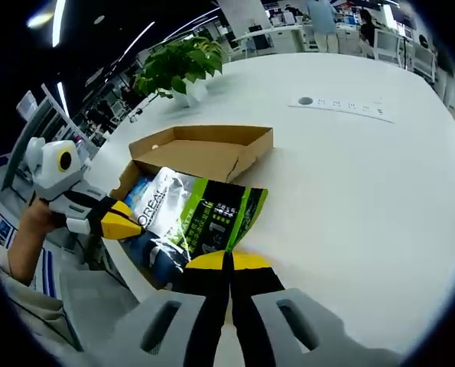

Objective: Operate the shoe box by opening the lid, removing the specified soft item, and placing it in the target area until the item is outside and the box remains undamaged.

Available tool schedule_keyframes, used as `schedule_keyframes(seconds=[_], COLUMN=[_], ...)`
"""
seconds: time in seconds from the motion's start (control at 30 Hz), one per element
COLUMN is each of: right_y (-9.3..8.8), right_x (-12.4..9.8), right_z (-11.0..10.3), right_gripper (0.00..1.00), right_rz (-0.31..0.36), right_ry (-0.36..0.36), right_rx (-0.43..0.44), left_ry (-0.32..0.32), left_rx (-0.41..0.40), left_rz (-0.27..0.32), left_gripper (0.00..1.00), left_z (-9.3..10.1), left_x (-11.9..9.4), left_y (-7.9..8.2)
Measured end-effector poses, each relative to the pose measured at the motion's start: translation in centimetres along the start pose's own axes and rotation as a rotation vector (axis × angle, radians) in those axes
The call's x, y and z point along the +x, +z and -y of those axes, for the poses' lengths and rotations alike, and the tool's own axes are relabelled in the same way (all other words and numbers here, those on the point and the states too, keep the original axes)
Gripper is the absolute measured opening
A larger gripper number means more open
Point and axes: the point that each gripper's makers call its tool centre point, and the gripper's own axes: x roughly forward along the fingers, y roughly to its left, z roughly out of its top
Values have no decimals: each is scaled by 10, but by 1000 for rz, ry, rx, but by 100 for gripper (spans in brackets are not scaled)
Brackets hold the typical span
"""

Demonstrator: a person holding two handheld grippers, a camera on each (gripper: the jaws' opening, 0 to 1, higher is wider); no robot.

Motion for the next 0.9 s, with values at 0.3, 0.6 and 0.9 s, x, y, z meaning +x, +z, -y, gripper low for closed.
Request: schedule_keyframes(seconds=[0.3,0.6,0.9], right_y=[-5,-9,-11], right_x=[-10,-19,-23], right_z=[21,44,68], right_gripper=[0,0,0], right_rz=[-7,-13,-20], right_ry=[-28,-59,-103], right_rx=[17,31,30], left_ry=[-22,-27,-18], left_rx=[5,21,46], left_rz=[-4,-21,-51], left_gripper=[0,0,0], left_z=[13,28,40], left_x=[17,37,62], left_y=[5,12,16])
